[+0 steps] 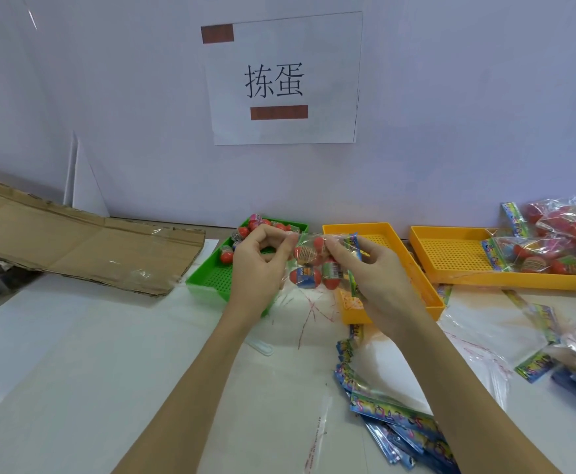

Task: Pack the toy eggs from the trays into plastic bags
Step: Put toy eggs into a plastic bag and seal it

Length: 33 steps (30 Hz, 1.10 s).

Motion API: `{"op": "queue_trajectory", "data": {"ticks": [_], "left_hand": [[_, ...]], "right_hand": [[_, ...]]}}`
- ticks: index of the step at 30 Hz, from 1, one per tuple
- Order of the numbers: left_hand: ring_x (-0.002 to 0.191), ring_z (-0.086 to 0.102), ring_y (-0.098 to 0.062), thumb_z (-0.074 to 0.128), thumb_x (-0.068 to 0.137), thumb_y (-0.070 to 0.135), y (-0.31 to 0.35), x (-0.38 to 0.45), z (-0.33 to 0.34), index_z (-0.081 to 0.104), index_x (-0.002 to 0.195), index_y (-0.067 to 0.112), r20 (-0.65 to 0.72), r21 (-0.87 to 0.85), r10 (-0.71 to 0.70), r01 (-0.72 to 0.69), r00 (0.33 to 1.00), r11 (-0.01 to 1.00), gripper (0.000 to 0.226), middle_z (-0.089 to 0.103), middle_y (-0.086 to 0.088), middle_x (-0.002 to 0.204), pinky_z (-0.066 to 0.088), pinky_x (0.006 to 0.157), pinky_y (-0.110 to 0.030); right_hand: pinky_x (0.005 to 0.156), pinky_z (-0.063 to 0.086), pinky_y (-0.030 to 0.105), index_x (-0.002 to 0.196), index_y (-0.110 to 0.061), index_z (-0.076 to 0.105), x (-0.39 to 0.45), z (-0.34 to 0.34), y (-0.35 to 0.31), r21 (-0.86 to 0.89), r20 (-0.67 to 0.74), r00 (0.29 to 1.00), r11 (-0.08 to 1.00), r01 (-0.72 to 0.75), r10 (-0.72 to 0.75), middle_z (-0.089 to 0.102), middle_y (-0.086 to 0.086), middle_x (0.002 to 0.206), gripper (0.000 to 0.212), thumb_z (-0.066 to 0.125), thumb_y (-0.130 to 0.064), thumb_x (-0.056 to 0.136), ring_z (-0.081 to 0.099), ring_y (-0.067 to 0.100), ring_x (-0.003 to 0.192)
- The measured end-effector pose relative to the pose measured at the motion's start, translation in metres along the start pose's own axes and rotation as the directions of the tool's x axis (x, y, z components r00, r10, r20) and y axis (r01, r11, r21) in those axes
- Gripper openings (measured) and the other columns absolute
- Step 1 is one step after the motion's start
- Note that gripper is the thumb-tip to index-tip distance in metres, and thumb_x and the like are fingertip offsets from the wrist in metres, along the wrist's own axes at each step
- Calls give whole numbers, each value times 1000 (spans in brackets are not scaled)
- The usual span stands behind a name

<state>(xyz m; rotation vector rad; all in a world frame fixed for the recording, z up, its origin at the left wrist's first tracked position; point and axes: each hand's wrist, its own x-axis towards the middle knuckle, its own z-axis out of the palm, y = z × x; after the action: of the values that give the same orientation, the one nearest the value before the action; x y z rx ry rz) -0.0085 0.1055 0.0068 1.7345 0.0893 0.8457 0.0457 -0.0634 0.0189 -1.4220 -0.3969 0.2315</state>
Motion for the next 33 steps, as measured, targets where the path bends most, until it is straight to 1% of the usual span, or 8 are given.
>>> {"op": "queue_trajectory", "data": {"ticks": [4, 9, 15, 21, 25, 28, 30, 33], "left_hand": [[54, 60, -10, 60, 100, 40, 1, 2, -7, 65, 109, 11, 149, 35, -19, 14, 989, 999, 31, 71, -2, 85, 49, 51, -25], [79, 68, -13, 73, 97, 26, 2, -2, -4, 77, 98, 17, 288, -36, -108, 124, 951, 992, 10, 76, -3, 90, 57, 68, -29], [72, 67, -19, 79, 88, 39, 3, 1, -8, 76, 112, 30, 423, 7, -187, 203, 887, 979, 26, 77, 2, 94, 55, 67, -26], [64, 59, -11, 79, 89, 21, 3, 3, -11, 80, 102, 14, 346, -101, -157, 203, 925, 974, 14, 71, 1, 74, 53, 64, -21], [65, 61, -7, 79, 90, 17, 1, 3, -6, 80, 97, 14, 205, -136, -147, 177, 968, 975, 8, 73, -1, 75, 52, 62, -17], [82, 70, -8, 77, 91, 13, -1, 3, -4, 79, 100, 13, 125, -186, -159, 180, 979, 966, 9, 79, -1, 91, 55, 73, -19], [89, 70, -9, 75, 94, 14, -1, 4, -5, 78, 103, 13, 76, -228, -196, 209, 978, 951, 9, 78, 1, 94, 55, 79, -25], [99, 67, -12, 70, 98, 32, 1, 5, -4, 72, 115, 20, 111, -129, -173, 187, 979, 974, 21, 75, 0, 108, 52, 84, -32]], "right_hand": [[70, 61, 24, 104, -24, 79, -1, -7, -4, -90, 51, 992, 989, 120, -116, 81, -1, 95, 31, 77, -47, 83, 78, 16, 90], [77, 63, 41, 95, -11, 81, -3, -11, -8, -248, 117, 993, 968, 46, -17, 80, 8, 87, 41, 59, -45, 101, 77, 28, 86], [47, 34, 18, 69, -22, 64, 0, -10, -2, -580, -33, 928, 763, 284, -371, 50, -8, 53, 42, 51, -31, 108, 50, 6, 53], [60, 50, 39, 85, -1, 74, 3, -14, -4, -409, -60, 960, 884, 225, -272, 66, 18, 70, 48, 49, -35, 108, 63, 18, 64], [66, 62, 36, 100, -19, 79, 1, -7, -2, -313, -126, 968, 935, 168, -216, 77, 3, 86, 39, 51, -45, 105, 74, 12, 83], [65, 63, 28, 113, -21, 74, 2, -13, -4, -93, -13, 1000, 996, -13, 11, 79, -2, 98, 40, 69, -54, 90, 78, 14, 89], [76, 65, 35, 122, -10, 68, 2, -17, -4, 76, 137, 981, 986, -149, 138, 79, 9, 107, 46, 79, -38, 87, 77, 27, 98], [82, 64, 40, 122, -8, 68, 2, -17, -3, 110, 173, 977, 983, -144, 124, 78, 13, 110, 39, 81, -21, 88, 76, 31, 102]]}}
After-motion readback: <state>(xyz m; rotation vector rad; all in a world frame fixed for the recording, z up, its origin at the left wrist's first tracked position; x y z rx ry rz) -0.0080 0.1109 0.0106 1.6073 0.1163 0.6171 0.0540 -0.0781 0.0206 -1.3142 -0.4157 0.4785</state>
